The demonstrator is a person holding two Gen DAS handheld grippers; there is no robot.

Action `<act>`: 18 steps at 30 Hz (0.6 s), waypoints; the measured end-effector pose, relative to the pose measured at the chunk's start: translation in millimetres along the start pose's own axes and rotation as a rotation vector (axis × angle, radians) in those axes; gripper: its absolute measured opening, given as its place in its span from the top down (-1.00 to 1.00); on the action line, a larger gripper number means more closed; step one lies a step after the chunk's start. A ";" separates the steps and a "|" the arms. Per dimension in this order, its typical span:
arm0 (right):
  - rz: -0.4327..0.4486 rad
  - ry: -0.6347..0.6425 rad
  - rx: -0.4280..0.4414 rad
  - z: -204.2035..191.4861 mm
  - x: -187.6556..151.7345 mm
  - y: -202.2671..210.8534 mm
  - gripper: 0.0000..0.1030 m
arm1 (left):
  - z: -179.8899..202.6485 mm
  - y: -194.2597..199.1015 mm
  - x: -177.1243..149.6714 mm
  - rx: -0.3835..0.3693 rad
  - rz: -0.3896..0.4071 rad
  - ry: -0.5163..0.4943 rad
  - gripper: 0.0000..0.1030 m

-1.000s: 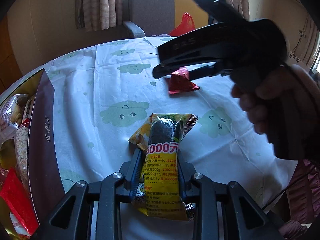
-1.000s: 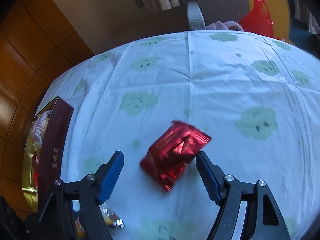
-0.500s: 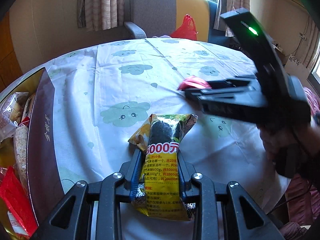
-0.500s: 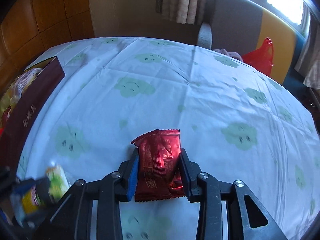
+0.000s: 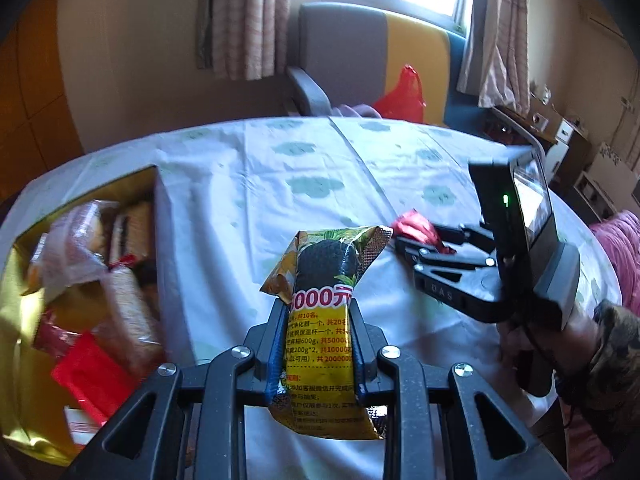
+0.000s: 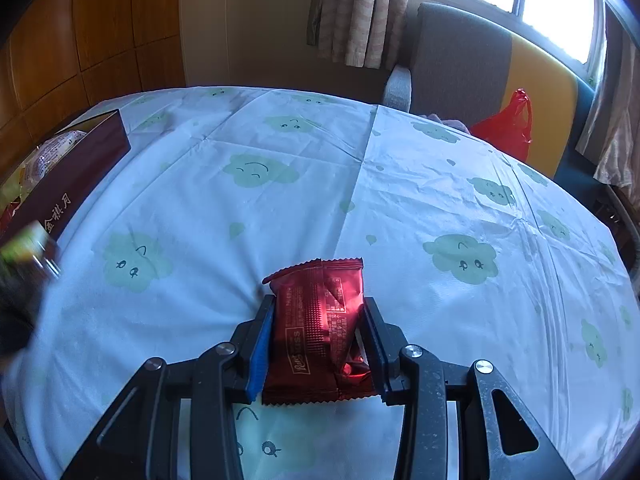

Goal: Organize snacks
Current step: 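Carry the yellow packet into the tin and open the left gripper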

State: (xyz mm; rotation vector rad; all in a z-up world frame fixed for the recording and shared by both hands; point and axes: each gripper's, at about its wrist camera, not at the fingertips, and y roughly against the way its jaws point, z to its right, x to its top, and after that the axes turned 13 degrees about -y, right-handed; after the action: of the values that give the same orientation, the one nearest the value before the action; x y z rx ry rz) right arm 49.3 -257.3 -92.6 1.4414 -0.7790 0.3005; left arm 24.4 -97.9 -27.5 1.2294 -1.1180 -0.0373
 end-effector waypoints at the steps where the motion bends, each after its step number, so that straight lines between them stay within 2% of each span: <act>1: 0.000 0.000 0.000 0.1 0.1 -0.1 0.20 | -3.7 5.0 0.6 0.015 0.005 0.009 0.47; 10: 0.005 0.005 -0.006 -1.7 0.5 0.6 0.20 | -43.3 34.1 -13.1 0.154 0.008 0.103 0.47; 18: 0.007 0.011 -0.014 -2.6 0.8 0.9 0.20 | -74.1 45.1 -35.0 0.224 -0.018 0.183 0.47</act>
State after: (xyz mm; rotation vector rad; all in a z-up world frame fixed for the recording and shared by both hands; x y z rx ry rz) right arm 50.1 -254.9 -91.3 1.4234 -0.7764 0.3079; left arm 34.2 -6.6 -9.6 1.4118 -0.9699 0.1879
